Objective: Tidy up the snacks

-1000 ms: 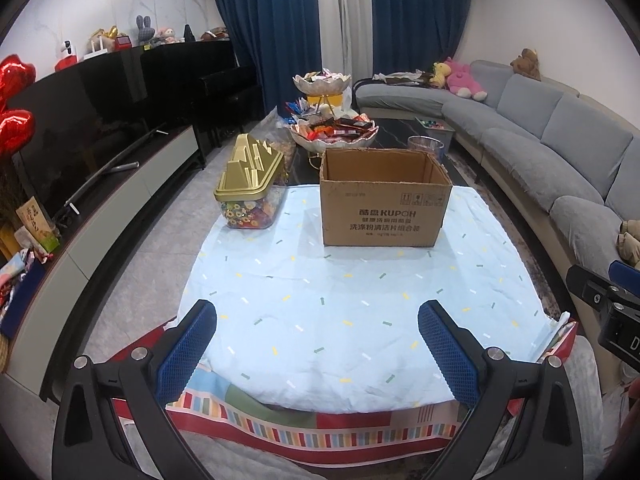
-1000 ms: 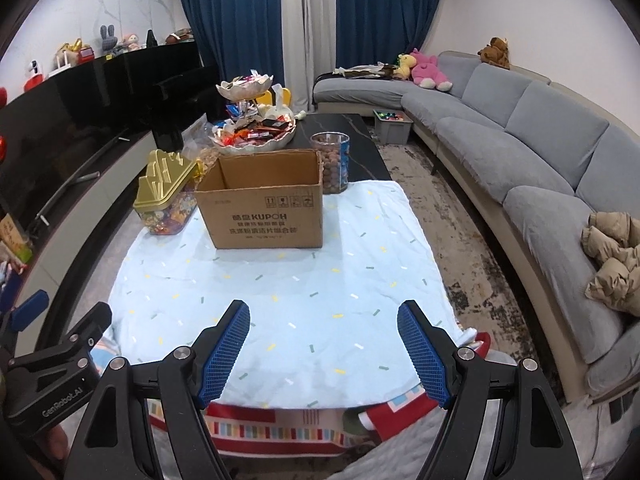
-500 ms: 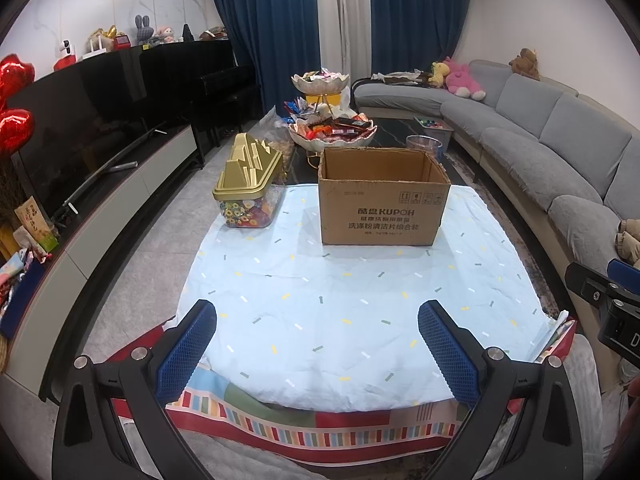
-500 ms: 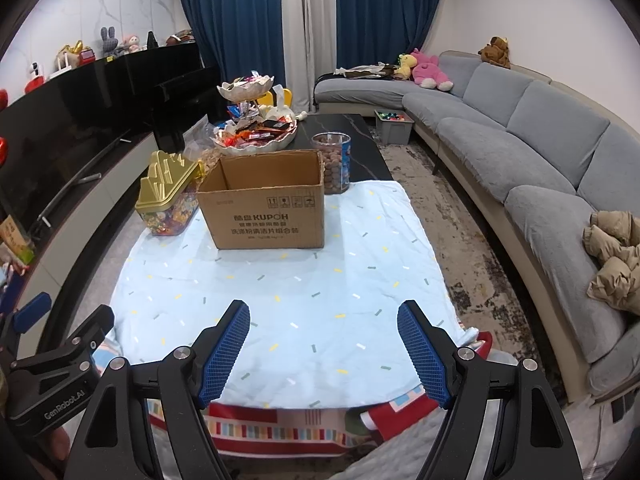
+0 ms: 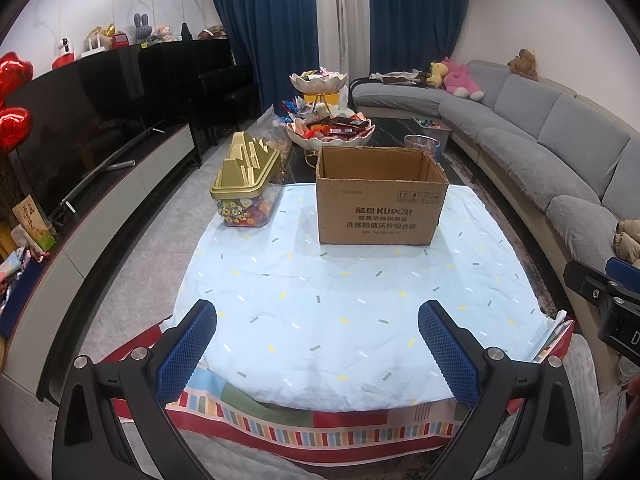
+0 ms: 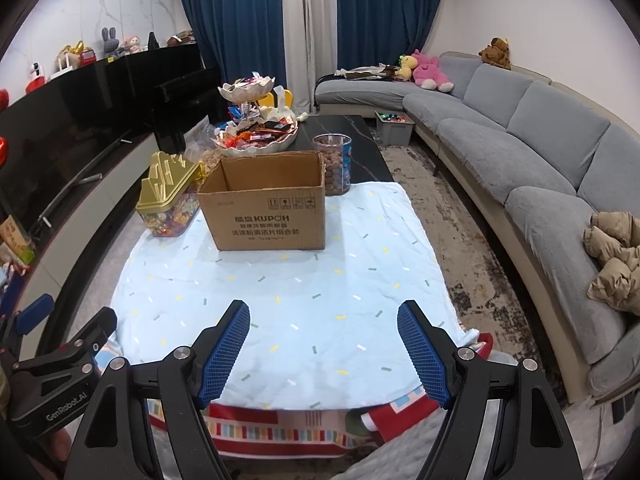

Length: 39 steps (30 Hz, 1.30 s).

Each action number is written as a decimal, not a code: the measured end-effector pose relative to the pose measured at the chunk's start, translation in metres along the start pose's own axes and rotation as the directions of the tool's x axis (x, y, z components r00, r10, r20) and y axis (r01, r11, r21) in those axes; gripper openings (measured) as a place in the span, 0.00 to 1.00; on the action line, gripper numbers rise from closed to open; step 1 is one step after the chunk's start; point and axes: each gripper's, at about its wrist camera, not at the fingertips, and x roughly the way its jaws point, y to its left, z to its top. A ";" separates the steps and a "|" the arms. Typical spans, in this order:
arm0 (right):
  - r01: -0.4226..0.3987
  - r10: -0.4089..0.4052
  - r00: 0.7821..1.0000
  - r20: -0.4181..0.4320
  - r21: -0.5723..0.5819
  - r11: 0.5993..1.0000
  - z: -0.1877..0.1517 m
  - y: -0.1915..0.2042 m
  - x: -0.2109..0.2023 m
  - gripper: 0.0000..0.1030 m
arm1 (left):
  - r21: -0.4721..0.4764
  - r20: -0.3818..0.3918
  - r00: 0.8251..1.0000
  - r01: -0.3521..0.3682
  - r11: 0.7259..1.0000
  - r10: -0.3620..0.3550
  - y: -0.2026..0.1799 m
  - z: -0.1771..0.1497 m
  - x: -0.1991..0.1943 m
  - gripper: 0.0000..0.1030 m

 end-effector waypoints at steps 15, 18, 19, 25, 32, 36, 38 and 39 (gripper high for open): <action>0.000 0.000 1.000 -0.001 -0.001 1.000 0.001 -0.001 -0.001 0.75 | -0.001 -0.009 1.000 0.004 1.000 -0.004 -0.003 0.000 0.002 1.00; 0.001 -0.001 1.000 -0.002 -0.005 1.000 0.001 -0.001 -0.001 0.75 | -0.007 -0.017 1.000 0.011 1.000 -0.011 0.000 0.001 0.003 1.00; 0.002 -0.002 1.000 -0.002 -0.006 1.000 0.001 -0.001 -0.001 0.75 | -0.010 -0.021 1.000 0.012 1.000 -0.012 0.000 0.000 0.004 1.00; 0.002 -0.002 1.000 -0.002 -0.005 1.000 0.001 -0.001 -0.001 0.75 | -0.017 -0.025 0.999 0.028 0.999 -0.028 0.002 0.000 0.005 1.00; 0.002 -0.002 1.000 -0.001 -0.006 1.000 0.001 -0.001 -0.001 0.75 | -0.015 -0.026 0.999 0.031 0.999 -0.031 0.002 -0.001 0.005 1.00; 0.002 -0.002 1.000 -0.003 -0.003 1.000 0.002 -0.001 -0.001 0.75 | -0.014 -0.028 0.999 0.032 0.999 -0.033 0.002 -0.001 0.006 1.00; 0.002 -0.002 1.000 -0.003 -0.003 1.000 0.002 -0.001 -0.001 0.75 | -0.013 -0.024 0.999 0.032 0.999 -0.032 0.002 -0.001 0.006 1.00; 0.001 -0.001 1.000 -0.002 -0.003 1.000 0.002 -0.002 -0.001 0.75 | -0.011 -0.020 0.999 0.032 0.999 -0.032 0.001 -0.001 0.006 1.00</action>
